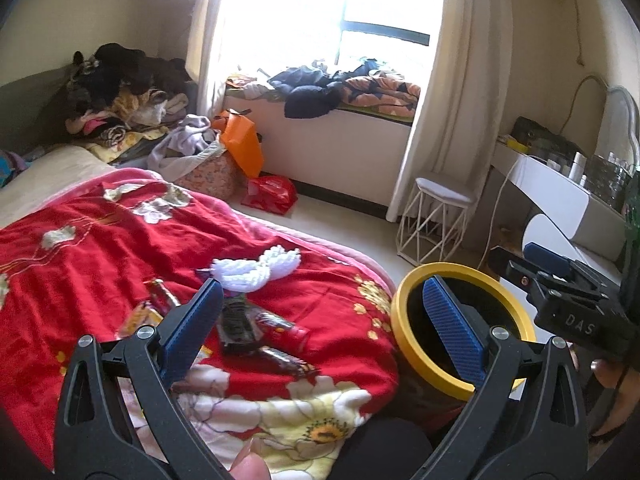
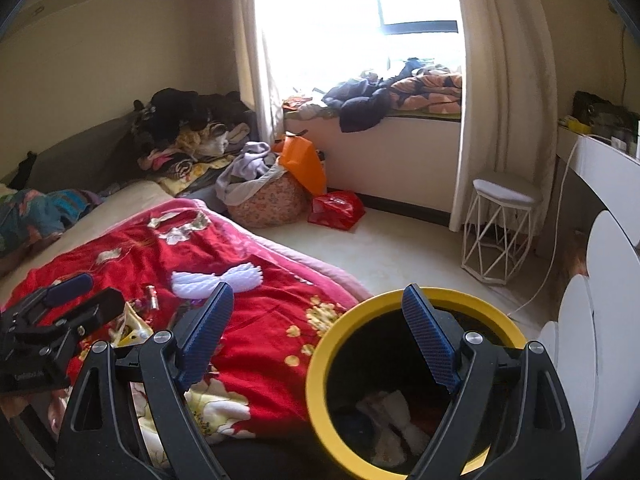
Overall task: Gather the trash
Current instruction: 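Move both tools back over the remaining wrappers on the bedspread, then grasp the yellow chip bag with the left tool while the right tool grasps the white knitted item, then carry both items over the yellow bin and open both tools to drop them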
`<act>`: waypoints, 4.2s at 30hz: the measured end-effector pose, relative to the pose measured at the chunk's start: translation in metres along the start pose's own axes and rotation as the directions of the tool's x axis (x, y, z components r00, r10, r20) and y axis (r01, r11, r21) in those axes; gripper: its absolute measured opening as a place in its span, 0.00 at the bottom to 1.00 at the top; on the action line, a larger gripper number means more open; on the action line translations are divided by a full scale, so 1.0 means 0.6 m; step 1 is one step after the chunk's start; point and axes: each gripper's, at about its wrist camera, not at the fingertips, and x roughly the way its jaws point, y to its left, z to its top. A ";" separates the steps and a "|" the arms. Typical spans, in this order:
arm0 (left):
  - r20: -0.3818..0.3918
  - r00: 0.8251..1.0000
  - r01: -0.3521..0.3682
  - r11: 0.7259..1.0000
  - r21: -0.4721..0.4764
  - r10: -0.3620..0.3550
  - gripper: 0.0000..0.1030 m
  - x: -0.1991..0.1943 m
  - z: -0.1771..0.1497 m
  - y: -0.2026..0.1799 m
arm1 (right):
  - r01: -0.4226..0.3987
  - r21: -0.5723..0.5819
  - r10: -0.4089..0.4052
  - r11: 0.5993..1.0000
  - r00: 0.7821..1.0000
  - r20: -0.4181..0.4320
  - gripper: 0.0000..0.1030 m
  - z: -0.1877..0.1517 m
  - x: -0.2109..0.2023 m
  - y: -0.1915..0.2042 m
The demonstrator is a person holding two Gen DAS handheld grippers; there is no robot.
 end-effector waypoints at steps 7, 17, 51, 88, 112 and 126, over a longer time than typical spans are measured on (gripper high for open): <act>0.020 0.999 -0.032 0.999 -0.024 0.032 0.90 -0.015 0.005 0.035 | -0.037 -0.044 0.037 0.998 0.999 -0.002 0.81 0.000 0.002 0.031; 0.035 0.996 -0.080 0.995 -0.061 0.082 0.90 -0.035 0.007 0.089 | -0.093 -0.119 0.092 0.989 0.996 -0.012 0.81 -0.001 0.010 0.083; -0.063 0.976 -0.217 0.956 -0.196 0.209 0.90 -0.064 -0.062 0.262 | -0.199 -0.338 0.164 0.920 0.978 -0.129 0.81 -0.008 0.141 0.249; -0.292 0.956 -0.120 0.959 -0.258 0.041 0.82 0.038 -0.157 0.264 | -0.213 -0.417 0.070 0.883 0.941 -0.332 0.37 -0.040 0.368 0.282; -0.323 0.946 -0.073 0.956 -0.283 -0.023 0.24 0.053 -0.162 0.255 | -0.249 -0.116 0.219 0.962 0.949 -0.227 0.27 -0.001 0.224 0.163; -0.271 0.963 -0.054 0.968 -0.246 -0.015 0.21 0.020 -0.141 0.245 | -0.271 -0.086 0.251 0.959 0.949 -0.192 0.26 -0.001 0.150 0.139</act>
